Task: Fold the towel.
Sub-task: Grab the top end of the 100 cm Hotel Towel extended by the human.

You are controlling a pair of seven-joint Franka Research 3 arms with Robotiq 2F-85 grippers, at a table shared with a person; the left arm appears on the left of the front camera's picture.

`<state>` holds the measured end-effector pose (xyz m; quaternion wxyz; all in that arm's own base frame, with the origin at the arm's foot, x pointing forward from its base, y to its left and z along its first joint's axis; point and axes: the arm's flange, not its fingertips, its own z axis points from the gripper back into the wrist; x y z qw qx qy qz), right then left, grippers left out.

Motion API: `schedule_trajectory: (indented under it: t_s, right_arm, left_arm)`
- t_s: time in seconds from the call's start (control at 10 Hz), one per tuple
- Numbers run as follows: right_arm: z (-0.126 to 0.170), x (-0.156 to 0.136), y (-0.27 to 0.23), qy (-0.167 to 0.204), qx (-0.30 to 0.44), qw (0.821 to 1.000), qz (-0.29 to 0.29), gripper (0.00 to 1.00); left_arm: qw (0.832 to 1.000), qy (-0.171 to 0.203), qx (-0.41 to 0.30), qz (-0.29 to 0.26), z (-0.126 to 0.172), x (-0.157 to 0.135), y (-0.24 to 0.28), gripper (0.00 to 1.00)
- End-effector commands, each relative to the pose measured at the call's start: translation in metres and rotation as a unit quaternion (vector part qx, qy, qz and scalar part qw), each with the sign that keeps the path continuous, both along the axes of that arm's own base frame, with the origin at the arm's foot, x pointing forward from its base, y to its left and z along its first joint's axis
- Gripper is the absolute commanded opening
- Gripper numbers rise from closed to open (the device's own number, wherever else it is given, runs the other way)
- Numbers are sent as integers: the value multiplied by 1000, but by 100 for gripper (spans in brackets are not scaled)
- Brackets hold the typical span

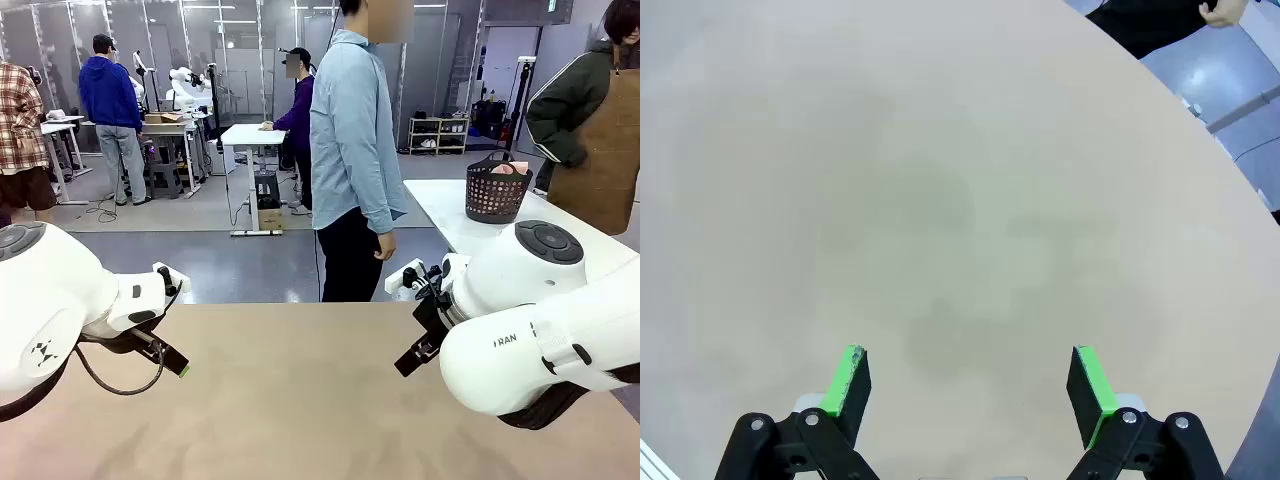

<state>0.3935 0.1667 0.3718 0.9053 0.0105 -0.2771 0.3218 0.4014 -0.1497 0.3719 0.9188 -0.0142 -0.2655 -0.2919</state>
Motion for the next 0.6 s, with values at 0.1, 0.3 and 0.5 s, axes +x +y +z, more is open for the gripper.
schedule_trajectory:
  t_s: [0.1, 0.3, 0.5]
  right_arm:
    - [0, 0, 0, 0, 0, 1000, 0, 100]
    - [0, 0, 0, 0, 0, 1000, 0, 100]
    - [0, 0, 0, 0, 0, 1000, 0, 100]
  left_arm:
    - [1000, 0, 0, 0, 0, 0, 0, 100]
    - [1000, 0, 0, 0, 0, 0, 0, 100]
    - [1000, 0, 0, 0, 0, 0, 0, 100]
